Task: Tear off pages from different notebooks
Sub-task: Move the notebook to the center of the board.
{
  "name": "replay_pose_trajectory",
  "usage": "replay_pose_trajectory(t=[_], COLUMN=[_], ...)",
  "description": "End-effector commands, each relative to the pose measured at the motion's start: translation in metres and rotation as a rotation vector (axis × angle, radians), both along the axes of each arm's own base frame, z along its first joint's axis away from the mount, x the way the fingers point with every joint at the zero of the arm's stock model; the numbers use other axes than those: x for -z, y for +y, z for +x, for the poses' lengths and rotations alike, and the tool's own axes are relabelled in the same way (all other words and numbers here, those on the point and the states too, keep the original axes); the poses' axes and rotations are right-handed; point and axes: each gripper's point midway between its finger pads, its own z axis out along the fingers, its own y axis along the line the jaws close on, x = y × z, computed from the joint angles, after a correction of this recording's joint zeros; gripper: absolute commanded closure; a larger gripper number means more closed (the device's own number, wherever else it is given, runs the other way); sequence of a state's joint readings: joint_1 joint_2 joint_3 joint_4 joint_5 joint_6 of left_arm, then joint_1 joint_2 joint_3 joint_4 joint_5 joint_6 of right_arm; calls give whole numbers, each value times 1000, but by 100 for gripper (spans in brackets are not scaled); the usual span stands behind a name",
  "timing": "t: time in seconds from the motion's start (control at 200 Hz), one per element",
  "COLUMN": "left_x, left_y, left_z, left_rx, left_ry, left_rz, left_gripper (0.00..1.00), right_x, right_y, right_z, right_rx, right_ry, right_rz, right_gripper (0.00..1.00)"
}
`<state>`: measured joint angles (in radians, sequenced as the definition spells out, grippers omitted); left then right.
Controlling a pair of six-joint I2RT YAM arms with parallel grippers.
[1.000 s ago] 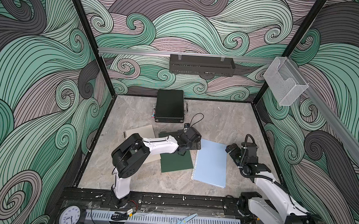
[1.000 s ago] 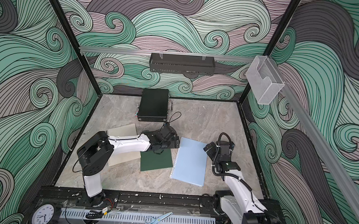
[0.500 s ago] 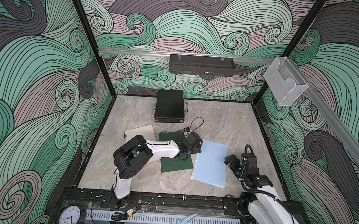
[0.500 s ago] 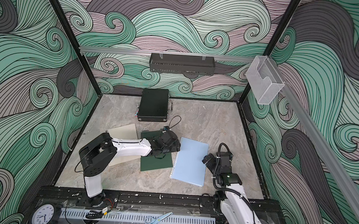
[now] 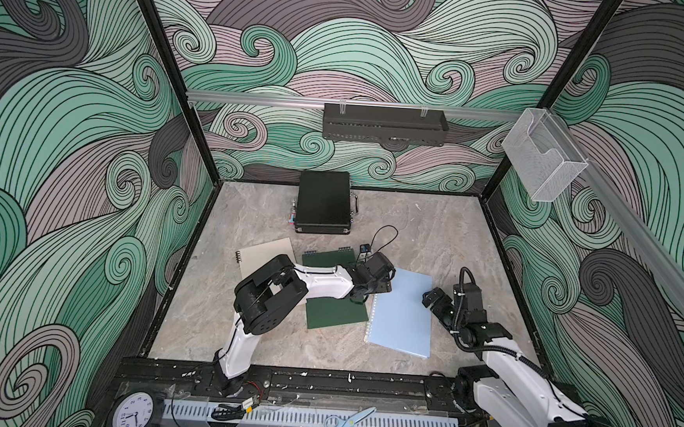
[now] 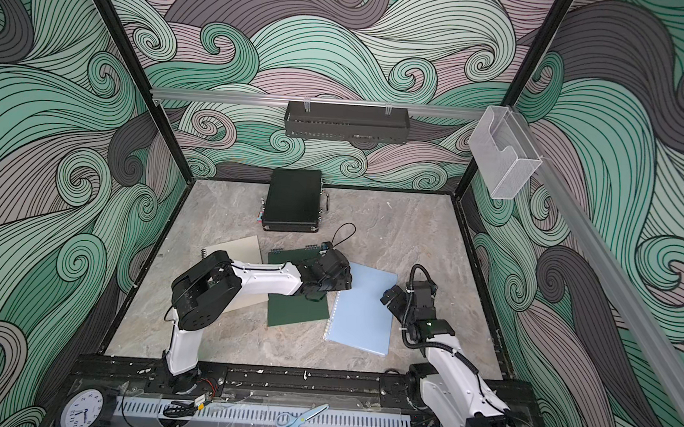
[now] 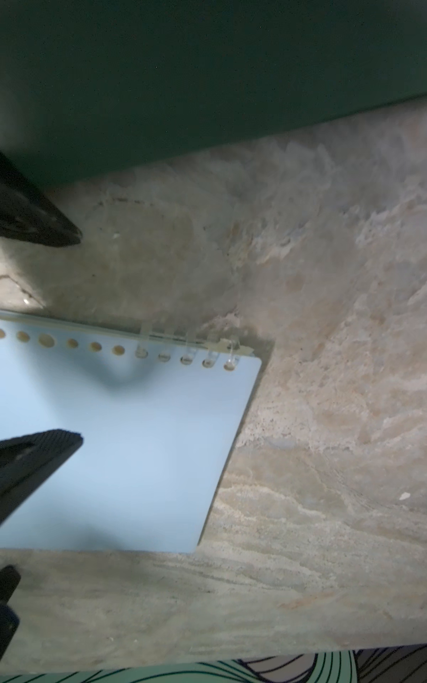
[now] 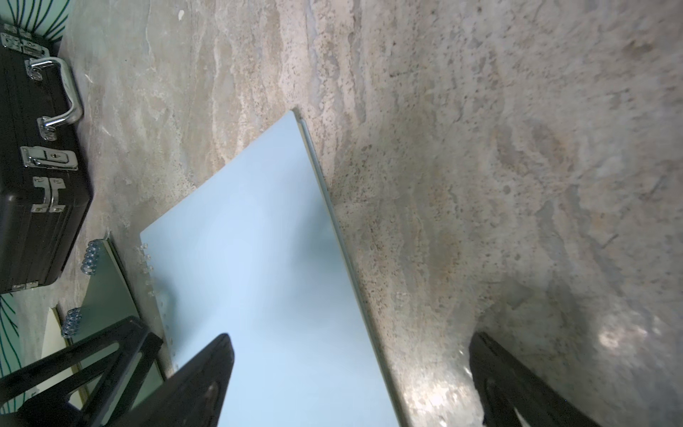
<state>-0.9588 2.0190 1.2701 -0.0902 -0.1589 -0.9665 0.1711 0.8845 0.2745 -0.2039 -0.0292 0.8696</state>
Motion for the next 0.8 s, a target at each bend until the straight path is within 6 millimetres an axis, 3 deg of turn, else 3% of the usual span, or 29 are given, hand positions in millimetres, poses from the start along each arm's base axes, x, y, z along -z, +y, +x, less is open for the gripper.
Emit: replay_pose_trajectory(t=[0.0, 0.295, 0.54, 0.795], left_x=[19, 27, 36, 47], left_y=[-5, -7, 8, 25], left_z=[-9, 11, 37, 73], left_rx=[71, 91, 83, 78], left_ry=[65, 102, 117, 135], left_rz=[38, -17, -39, -61], left_gripper=[22, 22, 22, 22], right_x=[5, 14, 23, 14], right_y=[5, 20, 32, 40], right_z=[1, 29, 63, 104], right_rx=[7, 6, 35, 36], right_ry=[15, 36, 42, 7], right_rz=[27, 102, 160, 168], right_gripper=[1, 3, 10, 13])
